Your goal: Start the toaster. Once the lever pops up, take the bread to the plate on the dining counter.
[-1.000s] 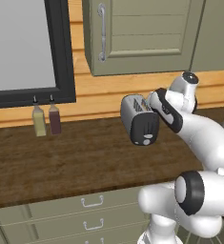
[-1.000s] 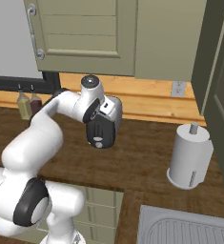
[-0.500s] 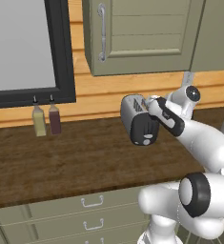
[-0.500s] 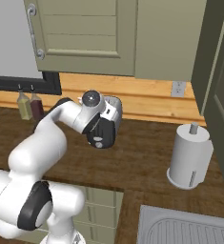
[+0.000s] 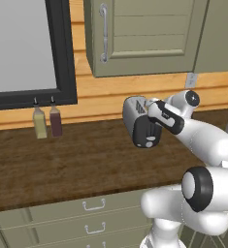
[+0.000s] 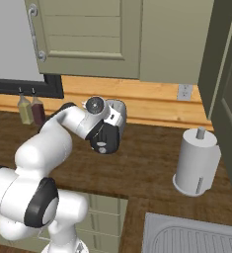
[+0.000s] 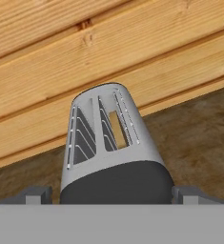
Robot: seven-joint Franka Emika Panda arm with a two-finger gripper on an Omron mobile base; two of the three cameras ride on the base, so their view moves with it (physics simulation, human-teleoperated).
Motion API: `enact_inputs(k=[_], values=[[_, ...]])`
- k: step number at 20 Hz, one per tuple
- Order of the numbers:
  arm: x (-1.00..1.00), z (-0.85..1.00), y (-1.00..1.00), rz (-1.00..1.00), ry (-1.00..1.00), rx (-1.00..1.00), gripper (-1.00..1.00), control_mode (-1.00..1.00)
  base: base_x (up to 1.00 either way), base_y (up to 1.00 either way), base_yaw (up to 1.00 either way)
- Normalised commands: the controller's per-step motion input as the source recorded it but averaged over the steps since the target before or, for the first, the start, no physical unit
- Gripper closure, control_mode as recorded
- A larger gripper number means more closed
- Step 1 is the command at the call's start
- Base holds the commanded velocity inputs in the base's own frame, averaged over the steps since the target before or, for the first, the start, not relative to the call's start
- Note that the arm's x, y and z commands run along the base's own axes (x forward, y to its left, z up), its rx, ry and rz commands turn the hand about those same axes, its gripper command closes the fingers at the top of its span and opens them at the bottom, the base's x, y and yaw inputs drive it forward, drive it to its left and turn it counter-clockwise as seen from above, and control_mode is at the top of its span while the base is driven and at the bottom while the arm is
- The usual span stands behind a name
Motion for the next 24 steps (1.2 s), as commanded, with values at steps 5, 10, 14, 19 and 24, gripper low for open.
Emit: enact_inputs(k=[5, 10, 14, 19, 24], values=[[0.00, 0.00, 0.00, 0.00, 0.00, 0.00, -1.00, -1.00, 0.00, 0.00, 0.00], [0.00, 0.00, 0.00, 0.00, 0.00, 0.00, -1.00, -1.00, 0.00, 0.00, 0.00], [0.00, 0.00, 0.00, 0.00, 0.00, 0.00, -1.00, -1.00, 0.00, 0.00, 0.00], [0.00, 0.00, 0.00, 0.00, 0.00, 0.00, -1.00, -1.00, 0.00, 0.00, 0.00], [0.00, 0.00, 0.00, 0.00, 0.00, 0.00, -1.00, -1.00, 0.00, 0.00, 0.00]])
